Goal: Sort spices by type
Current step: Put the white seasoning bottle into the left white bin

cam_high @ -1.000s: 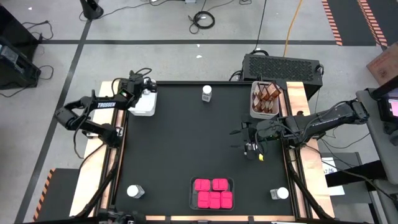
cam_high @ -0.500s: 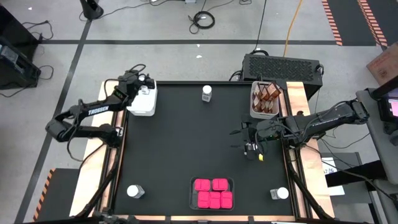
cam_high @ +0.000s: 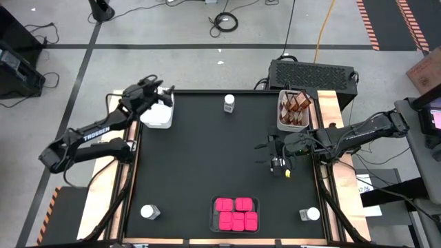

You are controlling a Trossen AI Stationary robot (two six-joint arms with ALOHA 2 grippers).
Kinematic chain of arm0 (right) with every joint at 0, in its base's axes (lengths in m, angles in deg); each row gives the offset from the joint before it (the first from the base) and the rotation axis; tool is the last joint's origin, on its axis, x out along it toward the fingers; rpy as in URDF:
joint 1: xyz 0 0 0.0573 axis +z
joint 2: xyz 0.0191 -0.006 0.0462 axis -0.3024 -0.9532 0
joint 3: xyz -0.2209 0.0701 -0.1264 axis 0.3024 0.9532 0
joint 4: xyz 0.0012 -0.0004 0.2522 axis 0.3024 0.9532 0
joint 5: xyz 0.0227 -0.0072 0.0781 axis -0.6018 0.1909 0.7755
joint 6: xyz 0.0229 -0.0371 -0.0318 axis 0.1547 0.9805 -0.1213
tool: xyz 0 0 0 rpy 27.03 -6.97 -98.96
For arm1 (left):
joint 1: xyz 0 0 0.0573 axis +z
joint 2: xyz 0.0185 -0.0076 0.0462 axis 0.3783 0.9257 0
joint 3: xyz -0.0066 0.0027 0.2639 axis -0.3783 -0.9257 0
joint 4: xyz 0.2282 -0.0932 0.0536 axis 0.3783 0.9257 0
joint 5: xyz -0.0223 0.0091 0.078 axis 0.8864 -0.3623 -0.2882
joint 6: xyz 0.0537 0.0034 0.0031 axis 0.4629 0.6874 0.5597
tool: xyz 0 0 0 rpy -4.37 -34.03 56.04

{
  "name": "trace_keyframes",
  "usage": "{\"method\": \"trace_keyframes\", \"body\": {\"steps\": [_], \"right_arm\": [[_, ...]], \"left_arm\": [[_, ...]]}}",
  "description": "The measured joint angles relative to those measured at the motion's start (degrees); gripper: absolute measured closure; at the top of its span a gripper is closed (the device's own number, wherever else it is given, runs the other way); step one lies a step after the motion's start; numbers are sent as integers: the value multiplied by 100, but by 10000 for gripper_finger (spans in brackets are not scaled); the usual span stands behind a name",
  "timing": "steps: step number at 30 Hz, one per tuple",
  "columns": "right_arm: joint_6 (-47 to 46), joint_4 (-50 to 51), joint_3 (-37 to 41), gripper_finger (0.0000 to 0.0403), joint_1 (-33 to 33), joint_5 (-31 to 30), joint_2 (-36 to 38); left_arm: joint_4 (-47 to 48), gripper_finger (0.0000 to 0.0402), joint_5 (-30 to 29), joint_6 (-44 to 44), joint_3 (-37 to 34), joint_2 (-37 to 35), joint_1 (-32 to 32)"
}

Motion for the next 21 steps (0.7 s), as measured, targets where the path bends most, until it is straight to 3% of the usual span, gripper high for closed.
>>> {"method": "trace_keyframes", "body": {"steps": [3,10,16,21], "right_arm": [[-11,-1,0,156,-1,0,-1],[-171,-1,0,156,0,1,-1],[-68,-1,0,156,-1,0,-1],[251,-1,0,156,0,2,-1]], "left_arm": [[65,63,725,27,0,-214,-313],[822,63,1489,19,170,-679,-1428],[2412,63,1414,-322,845,-752,-2954],[3489,68,652,-1188,1457,-511,-4647]]}}
